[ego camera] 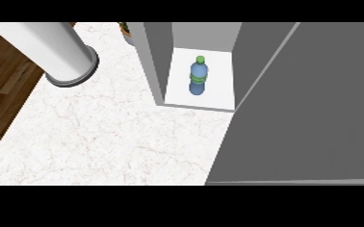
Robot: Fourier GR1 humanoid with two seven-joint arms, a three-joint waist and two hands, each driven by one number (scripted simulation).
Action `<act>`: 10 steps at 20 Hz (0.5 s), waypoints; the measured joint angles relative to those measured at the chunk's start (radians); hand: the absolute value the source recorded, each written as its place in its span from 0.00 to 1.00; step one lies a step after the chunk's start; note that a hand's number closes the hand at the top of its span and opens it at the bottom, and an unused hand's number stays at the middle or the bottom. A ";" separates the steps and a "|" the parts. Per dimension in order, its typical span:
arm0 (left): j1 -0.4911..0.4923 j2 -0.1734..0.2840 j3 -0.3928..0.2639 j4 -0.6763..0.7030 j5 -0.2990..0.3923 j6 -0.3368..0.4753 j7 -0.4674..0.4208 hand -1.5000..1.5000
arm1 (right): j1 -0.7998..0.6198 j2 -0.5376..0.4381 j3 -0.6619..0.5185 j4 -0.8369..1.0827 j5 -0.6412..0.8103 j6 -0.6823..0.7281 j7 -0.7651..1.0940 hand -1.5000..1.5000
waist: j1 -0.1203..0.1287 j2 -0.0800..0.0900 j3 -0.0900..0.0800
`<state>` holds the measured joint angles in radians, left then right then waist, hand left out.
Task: Pick up the bottled water, place it into the cabinet and close the cabinet
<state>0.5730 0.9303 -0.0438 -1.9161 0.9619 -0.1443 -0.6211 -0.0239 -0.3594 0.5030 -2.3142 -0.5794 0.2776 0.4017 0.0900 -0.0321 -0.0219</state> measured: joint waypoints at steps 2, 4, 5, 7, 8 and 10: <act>0.008 0.006 0.016 0.006 0.005 -0.015 -0.005 0.00 | -0.056 0.029 0.006 0.005 0.030 -0.037 0.031 1.00 | 0.007 0.003 0.001; 0.017 0.015 0.035 0.013 0.013 -0.035 -0.011 0.00 | -0.108 0.061 0.011 0.019 0.059 -0.069 0.060 1.00 | 0.014 0.005 0.002; 0.019 0.020 0.045 0.015 0.019 -0.044 -0.011 0.00 | -0.133 0.079 0.013 0.030 0.068 -0.085 0.075 1.00 | 0.015 0.007 0.003; 0.023 0.024 0.056 0.024 0.024 -0.064 -0.015 0.00 | -0.197 0.117 0.023 0.062 0.078 -0.110 0.110 1.00 | 0.020 0.012 0.003; 0.027 0.029 0.063 0.028 0.026 -0.077 -0.017 0.00 | -0.234 0.143 0.034 0.085 0.082 -0.128 0.131 1.00 | 0.025 0.014 0.004; 0.033 0.035 0.080 0.034 0.035 -0.098 -0.021 0.00 | -0.314 0.212 0.075 0.133 0.086 -0.178 0.179 1.00 | 0.036 0.018 0.006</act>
<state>0.6063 0.9654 0.0366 -1.8826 0.9973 -0.2427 -0.6425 -0.3377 -0.1471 0.5780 -2.1808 -0.4931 0.0996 0.5811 0.1257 -0.0141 -0.0162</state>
